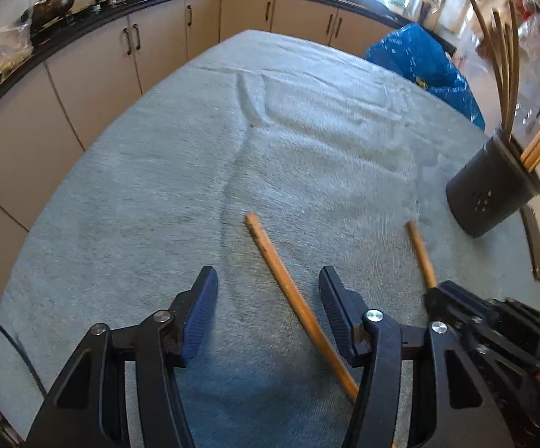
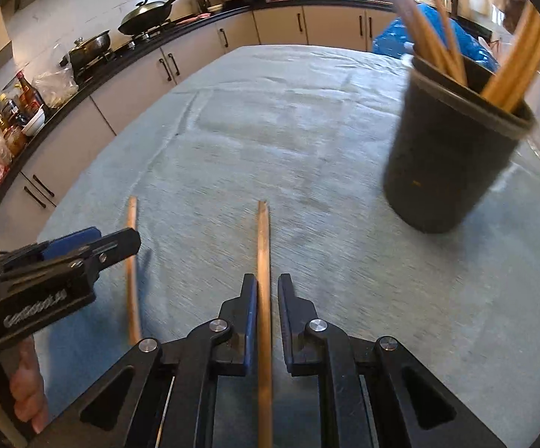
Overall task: Organize utensils
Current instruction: 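Close the left tool on a chopstick while the right tool grasps the other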
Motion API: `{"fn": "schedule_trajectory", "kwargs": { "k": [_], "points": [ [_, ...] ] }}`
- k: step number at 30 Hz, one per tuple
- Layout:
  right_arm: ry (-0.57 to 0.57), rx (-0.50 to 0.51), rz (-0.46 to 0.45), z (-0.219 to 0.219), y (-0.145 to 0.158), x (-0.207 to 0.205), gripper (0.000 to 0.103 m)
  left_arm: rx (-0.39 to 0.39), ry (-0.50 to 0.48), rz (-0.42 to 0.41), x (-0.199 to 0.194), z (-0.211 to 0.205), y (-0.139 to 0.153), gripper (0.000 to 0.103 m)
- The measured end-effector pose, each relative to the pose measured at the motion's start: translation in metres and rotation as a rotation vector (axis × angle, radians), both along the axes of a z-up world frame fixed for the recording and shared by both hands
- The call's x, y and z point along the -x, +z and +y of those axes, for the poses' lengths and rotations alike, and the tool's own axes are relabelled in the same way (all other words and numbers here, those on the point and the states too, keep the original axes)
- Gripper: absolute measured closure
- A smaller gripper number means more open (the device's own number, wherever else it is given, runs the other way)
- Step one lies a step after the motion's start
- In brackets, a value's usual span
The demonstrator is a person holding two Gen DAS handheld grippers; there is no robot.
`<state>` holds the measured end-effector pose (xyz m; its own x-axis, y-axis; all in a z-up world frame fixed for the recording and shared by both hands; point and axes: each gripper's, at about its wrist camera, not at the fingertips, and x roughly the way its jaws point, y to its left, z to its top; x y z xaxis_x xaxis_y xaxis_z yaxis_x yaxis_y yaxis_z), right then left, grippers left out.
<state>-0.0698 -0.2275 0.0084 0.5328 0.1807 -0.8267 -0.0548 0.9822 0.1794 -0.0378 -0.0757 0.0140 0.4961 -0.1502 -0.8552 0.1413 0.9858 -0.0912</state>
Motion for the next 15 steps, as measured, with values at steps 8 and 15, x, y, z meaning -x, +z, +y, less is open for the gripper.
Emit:
{"fn": "schedule_trajectory", "kwargs": {
  "k": [8, 15],
  "points": [
    [-0.050, -0.038, 0.031, -0.040, 0.000, 0.028, 0.094, 0.032, -0.143, 0.031, 0.008, -0.016, 0.000, 0.096],
    [-0.060, -0.042, 0.068, -0.074, 0.001, 0.058, 0.094, 0.054, -0.262, 0.083, 0.030, -0.016, 0.004, 0.096]
  ]
}}
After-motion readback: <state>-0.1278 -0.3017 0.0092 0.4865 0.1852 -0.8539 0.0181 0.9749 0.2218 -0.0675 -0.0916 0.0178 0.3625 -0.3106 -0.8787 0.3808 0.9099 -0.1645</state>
